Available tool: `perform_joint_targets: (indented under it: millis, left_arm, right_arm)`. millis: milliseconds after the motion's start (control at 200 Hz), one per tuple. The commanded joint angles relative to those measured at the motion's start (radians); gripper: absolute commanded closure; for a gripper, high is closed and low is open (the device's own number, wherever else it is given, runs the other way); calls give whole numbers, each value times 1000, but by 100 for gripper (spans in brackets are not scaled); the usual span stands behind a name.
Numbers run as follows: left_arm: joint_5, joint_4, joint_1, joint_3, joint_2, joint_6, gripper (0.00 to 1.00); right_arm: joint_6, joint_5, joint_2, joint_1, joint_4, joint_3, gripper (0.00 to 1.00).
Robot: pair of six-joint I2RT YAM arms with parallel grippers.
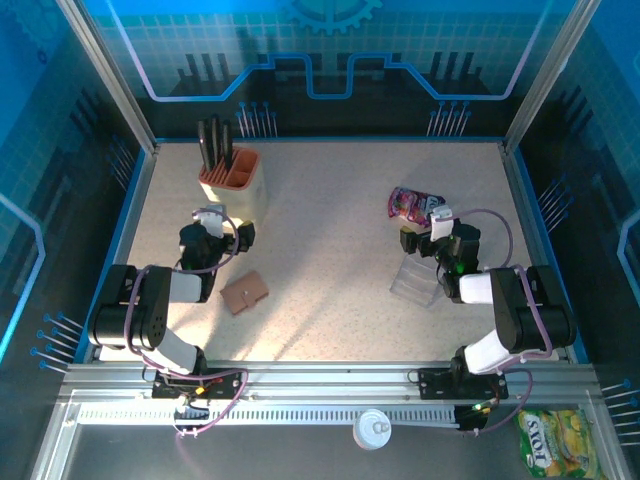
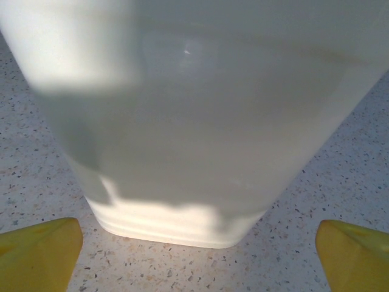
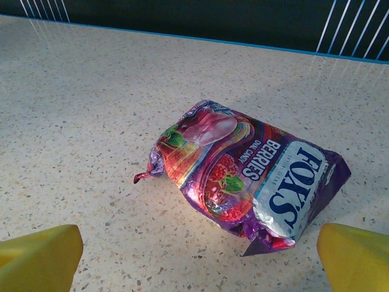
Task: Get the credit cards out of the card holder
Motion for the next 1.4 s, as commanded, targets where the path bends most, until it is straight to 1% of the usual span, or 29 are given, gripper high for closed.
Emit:
perform_joint_targets:
  millis: [0, 95, 195, 300, 480, 590, 690, 765, 860, 935, 985, 1051, 1116, 1201, 1246, 1316, 1396]
  left_arm:
    - [-38, -3, 8, 10, 0, -7, 1]
    - [-50, -10, 7, 11, -6, -8, 1]
    - [-64, -58, 3, 20, -47, -13, 1]
    - [-96, -151, 0, 42, -104, -19, 1]
    - [-141, -305, -10, 71, -212, -43, 1]
    - [-222, -430, -13, 95, -286, -134, 1]
    - [-178, -524, -13, 108, -383, -206, 1]
    - [-141, -649, -13, 147, -459, -259, 1]
    - [-131, -812, -13, 207, -536, -338, 1]
    - [-157, -928, -12, 246, -582, -463, 1]
    - [-128, -1003, -9, 285, -600, -498, 1]
    - [-67, -1103, -8, 351, -606, -487, 1]
    - [-39, -1210, -9, 425, -601, -461, 1]
    - [-5, -1318, -9, 509, -585, -397, 1]
    - [13, -1358, -7, 543, -574, -358, 1]
    - [34, -1403, -9, 582, -556, -298, 1]
    - [27, -1404, -8, 576, -539, -255, 1]
  right_arm:
    - [4, 30, 1, -3, 11, 17, 0]
    - [-4, 65, -31, 15, -16, 19, 0]
    - [-3, 80, -76, 17, -96, 42, 0]
    - [0, 90, -114, 18, -139, 46, 0]
    - [19, 111, -187, 21, -276, 79, 0]
    - [83, 163, -251, 25, -436, 110, 0]
    - [148, 204, -317, 25, -599, 138, 0]
    - [195, 238, -366, 25, -785, 178, 1]
    - [231, 240, -427, 23, -930, 205, 6]
    - [278, 248, -471, 25, -1009, 212, 11]
    - [319, 250, -492, 25, -1067, 221, 15]
    - [373, 247, -503, 25, -1156, 246, 19]
    - [401, 224, -502, 25, -1229, 273, 22]
    - [418, 196, -496, 25, -1298, 301, 27]
    - [424, 188, -490, 25, -1334, 313, 31]
    - [432, 190, -470, 25, -1390, 335, 39]
    - [429, 187, -442, 24, -1413, 341, 46]
